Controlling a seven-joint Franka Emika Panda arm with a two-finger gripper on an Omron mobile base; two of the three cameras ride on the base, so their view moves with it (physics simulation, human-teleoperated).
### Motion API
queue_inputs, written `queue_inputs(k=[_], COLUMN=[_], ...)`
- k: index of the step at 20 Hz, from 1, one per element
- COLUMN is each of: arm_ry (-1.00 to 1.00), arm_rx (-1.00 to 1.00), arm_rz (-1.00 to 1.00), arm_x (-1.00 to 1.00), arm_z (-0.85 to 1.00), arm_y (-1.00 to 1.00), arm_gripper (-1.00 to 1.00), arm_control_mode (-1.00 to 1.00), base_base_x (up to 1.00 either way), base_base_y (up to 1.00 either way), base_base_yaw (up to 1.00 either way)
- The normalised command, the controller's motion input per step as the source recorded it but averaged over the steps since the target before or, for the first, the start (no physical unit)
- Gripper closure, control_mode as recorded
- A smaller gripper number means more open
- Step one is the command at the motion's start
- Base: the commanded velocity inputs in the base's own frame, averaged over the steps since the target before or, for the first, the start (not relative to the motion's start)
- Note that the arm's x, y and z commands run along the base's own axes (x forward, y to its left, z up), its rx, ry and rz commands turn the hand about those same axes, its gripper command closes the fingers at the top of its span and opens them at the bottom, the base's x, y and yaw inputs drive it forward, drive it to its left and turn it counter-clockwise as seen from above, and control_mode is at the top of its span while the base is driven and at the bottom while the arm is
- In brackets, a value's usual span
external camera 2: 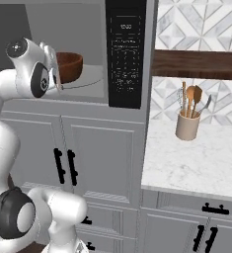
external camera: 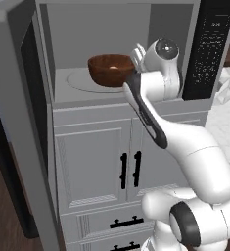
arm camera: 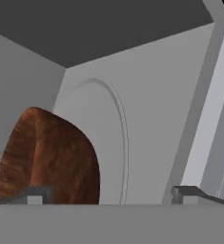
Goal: Pick the squash from the sink and place it in the bowl. Then pick the bowl and place it in the microwave. Then close the microwave door and press the start button.
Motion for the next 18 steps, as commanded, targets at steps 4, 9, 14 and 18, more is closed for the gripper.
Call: queue_inputs(k=[4, 9, 14, 18], arm_ry=[-0.05, 0.00, 0.00, -0.09], arm_rx=[-0.29, -0.35, -0.32, -0.26], arm_rz=[-0.13, -0.21, -0.22, -0.25], arm_x=[-0.23, 0.00, -0.03, -0.47], arm_z=[-0.06, -0.09, -0.14, -0.01], arm_y=[0.00, 0.01, 0.00, 0.00], arm_gripper=[-1.00, -1.00, -1.00, -1.00], arm_control_mode=[-1.00, -1.00, -1.00, -1.00], base_base_x=[0.00, 0.00, 0.00, 0.00], base_base_y=[0.00, 0.00, 0.00, 0.00], base_base_yaw=[0.00, 0.00, 0.00, 0.00])
